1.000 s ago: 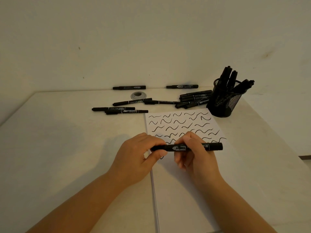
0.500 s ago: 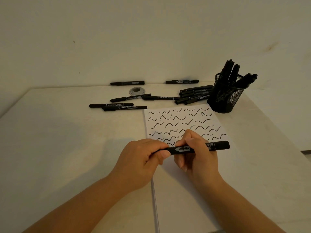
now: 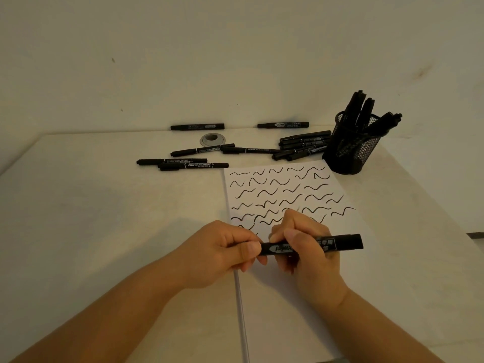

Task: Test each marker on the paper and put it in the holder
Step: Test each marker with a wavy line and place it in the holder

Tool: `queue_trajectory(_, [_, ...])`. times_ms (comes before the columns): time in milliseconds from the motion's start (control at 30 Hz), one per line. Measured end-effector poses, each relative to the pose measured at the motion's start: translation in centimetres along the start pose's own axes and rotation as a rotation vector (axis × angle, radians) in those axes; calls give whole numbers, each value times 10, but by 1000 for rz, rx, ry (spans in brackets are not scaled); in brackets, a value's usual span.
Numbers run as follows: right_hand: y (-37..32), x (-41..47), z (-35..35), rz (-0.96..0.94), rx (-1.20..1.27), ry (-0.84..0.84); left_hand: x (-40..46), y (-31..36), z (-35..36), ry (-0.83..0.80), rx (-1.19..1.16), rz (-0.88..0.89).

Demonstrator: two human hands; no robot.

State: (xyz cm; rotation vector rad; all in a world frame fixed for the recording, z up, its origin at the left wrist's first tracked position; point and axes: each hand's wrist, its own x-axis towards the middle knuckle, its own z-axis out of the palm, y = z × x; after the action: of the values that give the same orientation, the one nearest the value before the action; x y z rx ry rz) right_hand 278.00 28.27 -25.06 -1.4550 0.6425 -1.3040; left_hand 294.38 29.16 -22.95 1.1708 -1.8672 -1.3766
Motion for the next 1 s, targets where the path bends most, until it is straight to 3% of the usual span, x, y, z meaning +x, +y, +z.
queue_trajectory(233, [1,-1,1,-36,-4,-44,-3,-1,-4,-116,-122,-33])
queue_trajectory(467, [-6,-3,10,-63,-229,-23,-2,-4,-13,172,-170,2])
queue_trajectory(633, [-19,3,-15,118,-141,147,-5,-1,-31,385,-88,-42])
queue_trajectory(833, [-35,23,-32,123,-771,-88,12,20,-32,475,305,-11])
queue_trajectory(1000, [-46,46,-38,24,-948,-161,39,49,-20,459,450,121])
